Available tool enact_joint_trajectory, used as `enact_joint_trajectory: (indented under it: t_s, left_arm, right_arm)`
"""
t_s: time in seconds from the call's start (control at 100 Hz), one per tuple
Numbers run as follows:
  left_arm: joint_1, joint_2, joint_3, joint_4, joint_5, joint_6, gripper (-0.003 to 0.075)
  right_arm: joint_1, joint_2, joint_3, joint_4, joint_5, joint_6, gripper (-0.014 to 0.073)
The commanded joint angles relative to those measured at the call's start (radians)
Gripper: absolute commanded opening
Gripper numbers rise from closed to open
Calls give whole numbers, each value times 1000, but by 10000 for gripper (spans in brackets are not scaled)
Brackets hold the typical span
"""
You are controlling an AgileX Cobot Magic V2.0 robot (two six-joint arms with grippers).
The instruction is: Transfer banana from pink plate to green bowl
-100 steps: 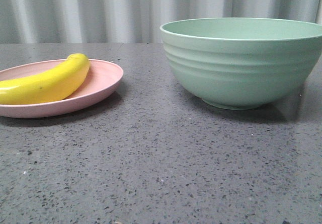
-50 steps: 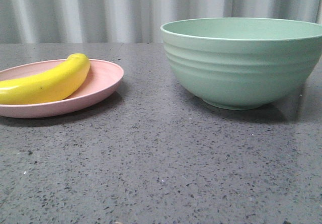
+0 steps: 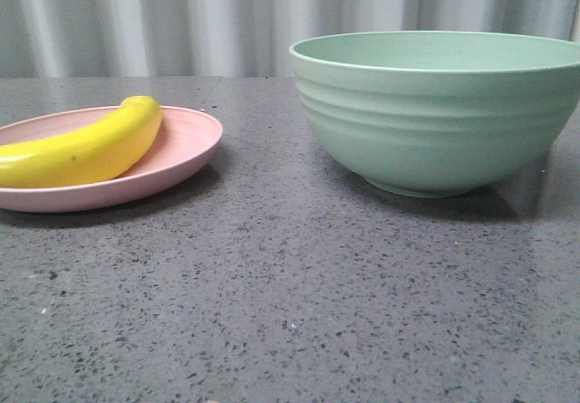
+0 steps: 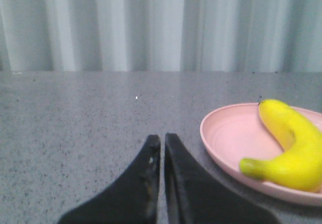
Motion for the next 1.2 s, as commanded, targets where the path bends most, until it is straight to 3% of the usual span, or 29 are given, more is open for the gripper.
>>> enact_joint_trajectory:
  t_s: [0.0,0.13,0.39,0.49,0.61,0.68,0.76,0.92,1.19]
  left_arm:
    - [3,56,-109,-16,-40,-6,-20]
    - [3,154,-200,-34,-28,-6,-20]
    - [3,331,-246,-34,-158,-6,-9]
    - [3,368,-246,-34,-185,-6,113]
    - [3,395,-246,-34,-227,-6,363]
    - [3,414,-246,-34,-256,-6,411]
    - [3,438,-249,-34,-270,-6,405]
    - [-46,532,-332,-34,-126,-6,403]
    - [-257,788,-555,-34,130,57,403]
  right_arm:
    - [3,60,-104,-3,4,-5,-69]
    - [3,161,-211,9,72,-5,-69]
    - [3,362,-339,72,108,-5,-70]
    - [3,388,-335,81,101,-3,-70]
    - [3,395,-333,82,105,-3,-70]
    - [3,397,-333,82,103,-3,-70]
    - [3,397,-333,82,103,-3,-70]
    - [3,397,-333,82,103,-3,-70]
    - [3,397,-333,82,100,-3,-70]
